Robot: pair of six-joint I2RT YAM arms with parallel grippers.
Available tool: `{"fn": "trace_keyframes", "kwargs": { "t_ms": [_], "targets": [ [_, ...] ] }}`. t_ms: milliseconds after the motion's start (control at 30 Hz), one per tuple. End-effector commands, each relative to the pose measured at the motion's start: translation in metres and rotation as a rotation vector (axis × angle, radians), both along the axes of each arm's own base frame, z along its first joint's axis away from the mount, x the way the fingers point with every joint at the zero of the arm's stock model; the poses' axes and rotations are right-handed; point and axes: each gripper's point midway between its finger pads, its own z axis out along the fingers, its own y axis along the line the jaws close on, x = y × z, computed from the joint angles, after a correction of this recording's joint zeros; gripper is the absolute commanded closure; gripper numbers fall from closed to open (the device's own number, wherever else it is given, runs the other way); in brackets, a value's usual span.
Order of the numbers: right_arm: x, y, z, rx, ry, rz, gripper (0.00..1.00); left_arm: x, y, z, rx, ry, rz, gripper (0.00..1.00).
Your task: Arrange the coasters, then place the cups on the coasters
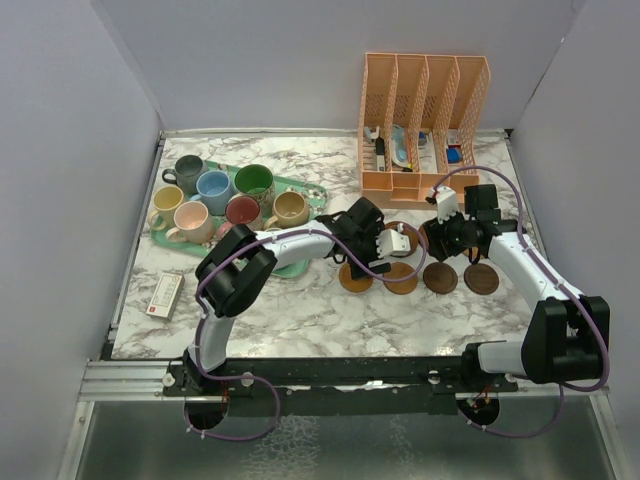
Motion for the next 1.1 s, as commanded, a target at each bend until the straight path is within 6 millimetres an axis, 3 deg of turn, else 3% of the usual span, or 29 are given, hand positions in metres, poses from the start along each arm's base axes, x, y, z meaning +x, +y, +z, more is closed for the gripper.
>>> {"fn": "trace_keyframes", "kwargs": {
  "t_ms": [0, 400, 633, 1067],
  "targets": [
    [0.01, -0.005, 0.006, -0.01, -0.039, -0.029, 0.47, -0.017, 0.005, -0.019, 0.024, 0.061, -0.015, 0.2],
    [0.009, -0.004, 0.007, -0.006, -0.038, -0.023, 0.47, -0.028, -0.002, -0.015, -0.005, 0.103, -0.027, 0.2],
    [0.008, -0.004, 0.006, -0.003, -0.035, -0.021, 0.47, -0.019, 0.002, -0.015, 0.017, 0.06, -0.006, 0.2],
    [0.008, -0.003, 0.007, 0.001, -0.037, -0.015, 0.47, -0.009, -0.008, 0.018, -0.042, 0.004, 0.002, 0.18]
  ]
}}
